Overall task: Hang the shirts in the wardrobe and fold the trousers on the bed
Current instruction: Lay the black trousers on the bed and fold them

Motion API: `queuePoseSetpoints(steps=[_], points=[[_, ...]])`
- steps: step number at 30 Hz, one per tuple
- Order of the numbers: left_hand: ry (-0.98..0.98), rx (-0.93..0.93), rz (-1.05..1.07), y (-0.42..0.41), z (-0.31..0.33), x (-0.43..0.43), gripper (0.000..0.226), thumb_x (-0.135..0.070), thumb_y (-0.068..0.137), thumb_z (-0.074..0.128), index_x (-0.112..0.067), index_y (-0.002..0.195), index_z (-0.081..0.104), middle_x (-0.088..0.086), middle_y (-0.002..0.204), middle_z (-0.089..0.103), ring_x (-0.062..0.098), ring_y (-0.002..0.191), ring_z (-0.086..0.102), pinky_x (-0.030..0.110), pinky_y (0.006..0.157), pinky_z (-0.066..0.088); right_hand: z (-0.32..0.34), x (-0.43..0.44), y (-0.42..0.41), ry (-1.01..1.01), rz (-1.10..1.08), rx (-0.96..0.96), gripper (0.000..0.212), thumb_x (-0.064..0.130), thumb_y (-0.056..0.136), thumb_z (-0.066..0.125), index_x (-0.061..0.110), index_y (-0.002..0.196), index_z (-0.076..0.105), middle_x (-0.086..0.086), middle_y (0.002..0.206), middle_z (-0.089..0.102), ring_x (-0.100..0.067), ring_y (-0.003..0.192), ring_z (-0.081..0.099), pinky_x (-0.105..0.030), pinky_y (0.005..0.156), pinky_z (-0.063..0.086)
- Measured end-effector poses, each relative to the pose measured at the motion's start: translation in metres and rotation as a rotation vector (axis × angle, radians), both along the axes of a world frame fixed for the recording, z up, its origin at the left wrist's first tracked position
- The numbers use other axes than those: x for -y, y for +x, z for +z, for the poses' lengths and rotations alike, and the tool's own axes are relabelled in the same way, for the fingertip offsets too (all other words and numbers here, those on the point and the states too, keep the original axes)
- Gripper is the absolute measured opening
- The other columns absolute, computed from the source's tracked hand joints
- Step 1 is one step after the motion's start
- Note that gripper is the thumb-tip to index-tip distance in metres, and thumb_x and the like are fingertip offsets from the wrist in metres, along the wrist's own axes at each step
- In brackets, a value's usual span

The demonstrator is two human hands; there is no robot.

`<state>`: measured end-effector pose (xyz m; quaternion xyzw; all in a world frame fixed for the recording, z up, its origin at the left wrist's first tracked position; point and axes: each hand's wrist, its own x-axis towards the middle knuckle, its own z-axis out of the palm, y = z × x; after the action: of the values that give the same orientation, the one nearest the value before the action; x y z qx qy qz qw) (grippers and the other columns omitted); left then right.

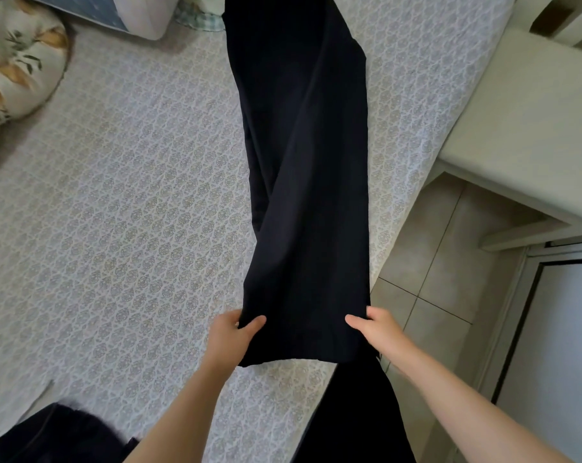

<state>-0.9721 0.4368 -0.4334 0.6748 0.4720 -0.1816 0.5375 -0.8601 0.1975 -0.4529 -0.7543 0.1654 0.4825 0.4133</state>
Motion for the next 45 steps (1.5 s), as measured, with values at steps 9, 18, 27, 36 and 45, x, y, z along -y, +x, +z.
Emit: queuePoseSetpoints(steps=[9,18,27,36,45], points=[[-0.232,0.122,0.057,-0.017,0.033,0.025,0.007,-0.02,0.084,0.078,-0.015,0.08,0.081,0.004,0.088,0.078,0.015,0.085,0.075,0.015,0.069,0.055,0.048,0.047,-0.003,0.113,-0.271,0.255,0.025,0.017,0.101,0.048,0.014,0.113,0.07,0.004,0.104,0.074,-0.013,0.096,0.07,-0.034,0.086,0.053],[0.023,-0.166,-0.284,-0.011,-0.002,0.051,0.029,-0.025,0.089,0.072,-0.017,0.064,0.061,-0.014,0.048,0.055,-0.001,0.044,0.051,0.01,0.046,0.038,0.012,0.074,-0.001,-0.256,0.084,0.252,0.034,0.026,0.104,0.045,0.02,0.071,0.047,0.007,0.066,0.048,-0.01,0.061,0.047,-0.02,0.05,0.029],[-0.146,-0.269,-0.497,0.026,0.001,0.023,0.024,-0.026,0.089,0.071,-0.018,0.111,0.066,0.0,0.099,0.072,0.018,0.09,0.069,0.028,0.08,0.056,0.009,0.051,0.024,-0.454,0.266,0.22,0.039,0.009,0.095,0.052,0.008,0.133,0.045,-0.014,0.122,0.057,-0.029,0.095,0.06,-0.029,0.076,0.043],[-0.252,-0.099,0.015,0.137,0.021,-0.029,0.037,-0.019,0.098,0.061,-0.007,0.132,0.053,0.016,0.119,0.064,0.026,0.105,0.066,0.03,0.083,0.054,0.025,-0.057,0.091,-0.149,0.357,0.553,0.021,0.016,0.096,0.052,0.018,0.116,0.057,0.002,0.119,0.049,-0.014,0.102,0.053,-0.027,0.087,0.048],[-0.107,0.053,0.275,0.204,-0.025,-0.055,0.029,-0.016,0.093,0.068,-0.008,0.12,0.062,0.007,0.106,0.069,0.018,0.098,0.068,0.031,0.09,0.055,-0.015,-0.093,0.209,-0.22,0.309,0.683,0.029,0.018,0.096,0.053,0.015,0.124,0.052,-0.004,0.123,0.047,-0.02,0.104,0.053,-0.031,0.084,0.05]])
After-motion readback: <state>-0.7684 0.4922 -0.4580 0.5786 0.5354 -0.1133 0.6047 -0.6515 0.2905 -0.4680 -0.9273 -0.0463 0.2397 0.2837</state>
